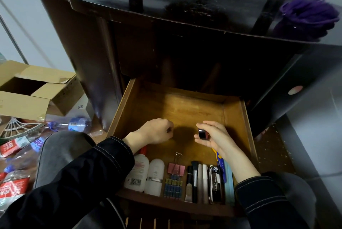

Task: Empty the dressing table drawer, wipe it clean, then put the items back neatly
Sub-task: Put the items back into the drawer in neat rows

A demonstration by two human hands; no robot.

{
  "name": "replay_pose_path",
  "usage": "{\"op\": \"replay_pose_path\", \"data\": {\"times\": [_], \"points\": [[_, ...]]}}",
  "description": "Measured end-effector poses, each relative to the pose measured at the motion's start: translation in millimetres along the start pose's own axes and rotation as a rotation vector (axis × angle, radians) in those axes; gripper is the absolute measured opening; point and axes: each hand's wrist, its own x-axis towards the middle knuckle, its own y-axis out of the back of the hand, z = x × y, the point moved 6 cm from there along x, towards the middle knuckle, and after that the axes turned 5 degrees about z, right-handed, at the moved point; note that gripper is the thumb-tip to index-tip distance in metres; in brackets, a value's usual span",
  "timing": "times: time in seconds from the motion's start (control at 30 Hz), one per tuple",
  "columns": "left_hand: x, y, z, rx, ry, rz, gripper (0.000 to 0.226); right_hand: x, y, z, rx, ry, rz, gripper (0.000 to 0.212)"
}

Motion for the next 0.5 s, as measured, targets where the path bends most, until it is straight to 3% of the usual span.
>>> {"op": "replay_pose_path", "data": {"times": [0.1,0.33,0.4,0.5], "points": [[0.3,0.9,0.5,0.001,-0.001,-0.004,0.017,0.1,0.6,-2.2,0.005,0.031,0.014,0.048],[-0.1,1.7,1.4,0.014,-0.002,-0.002,0.017,-0.6,4.2,-3.3,-0.215,0.070,0.040,0.036],[-0.3,1.7,1.2,0.011,-0.003,-0.001,0.017,-0.8,3.6,-7.0,-0.474,0.184,0.047,0.032],[-0.8,3.1,0.8,0.001,0.003,-0.003,0.017,-0.9,-2.1,-5.3,-1.046,0.405,0.060,0.043]]}}
